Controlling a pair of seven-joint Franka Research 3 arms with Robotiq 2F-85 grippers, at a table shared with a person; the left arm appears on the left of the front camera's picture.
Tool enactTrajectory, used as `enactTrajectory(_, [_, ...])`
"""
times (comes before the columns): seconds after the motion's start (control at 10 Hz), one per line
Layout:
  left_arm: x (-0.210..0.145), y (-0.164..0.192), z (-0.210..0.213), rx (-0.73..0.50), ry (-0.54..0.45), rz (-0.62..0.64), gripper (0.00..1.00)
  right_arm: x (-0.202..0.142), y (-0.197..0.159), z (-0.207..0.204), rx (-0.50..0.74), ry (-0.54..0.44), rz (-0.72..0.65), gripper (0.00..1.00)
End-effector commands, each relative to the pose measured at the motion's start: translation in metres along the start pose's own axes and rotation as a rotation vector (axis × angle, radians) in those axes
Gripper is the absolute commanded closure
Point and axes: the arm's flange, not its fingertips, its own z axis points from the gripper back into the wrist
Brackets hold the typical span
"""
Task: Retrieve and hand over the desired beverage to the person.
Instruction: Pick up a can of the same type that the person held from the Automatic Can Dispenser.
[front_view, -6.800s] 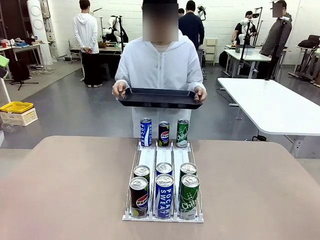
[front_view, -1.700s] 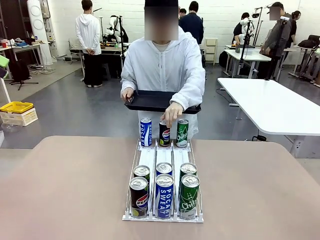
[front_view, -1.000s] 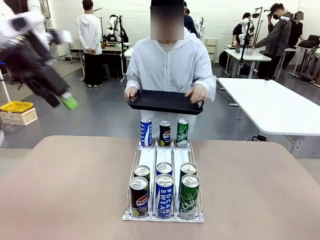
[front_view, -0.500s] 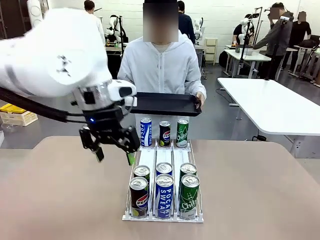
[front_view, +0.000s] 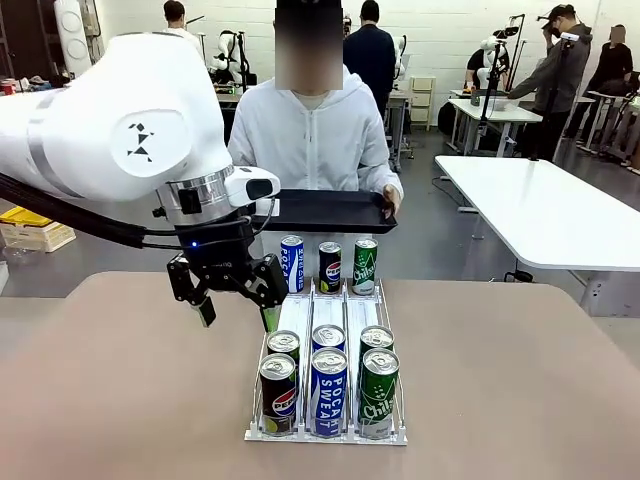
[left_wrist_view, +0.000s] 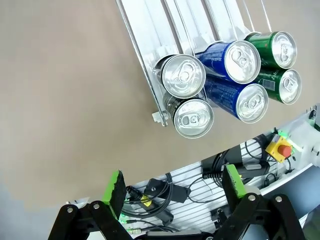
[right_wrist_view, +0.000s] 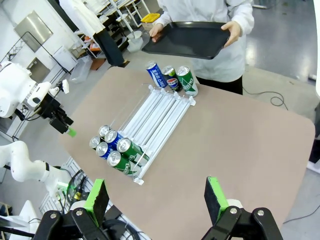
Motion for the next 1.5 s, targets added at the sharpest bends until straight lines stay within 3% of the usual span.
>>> enactTrajectory(0.0, [-0.004, 0.002, 0.003, 0.013, 0.004, -0.007, 0.0, 0.002, -0.001, -0.002, 0.033, -0.021, 0.01, 0.0])
enactTrajectory(0.4, [-0.001, 0.001, 0.002, -0.001, 0.002, 0.0, 0.0, 0.002, -0.001, -0.002, 0.033, -0.021, 0.01, 0.0])
enactTrajectory(0.6, [-0.004, -0.021, -0.031, 0.041, 0.029, 0.141, 0.0, 0.002, -0.001, -0.002, 0.033, -0.021, 0.01, 0.0])
enactTrajectory(0.7, [-0.004, -0.027, -0.039, 0.102, -0.012, 0.183, 0.0, 0.002, -0.001, -0.002, 0.033, -0.021, 0.01, 0.0])
enactTrajectory(0.8, [-0.008, -0.033, -0.046, 0.105, 0.009, 0.204, 0.0, 0.002, -0.001, -0.002, 0.033, -0.021, 0.01, 0.0])
enactTrajectory(1.1, [-0.016, -0.046, -0.059, 0.179, -0.013, 0.201, 0.0, 0.002, -0.001, -0.002, 0.033, -0.021, 0.01, 0.0])
enactTrajectory(1.4, [-0.009, -0.049, -0.077, 0.154, -0.071, 0.129, 0.0, 0.002, -0.001, -0.002, 0.033, -0.021, 0.01, 0.0])
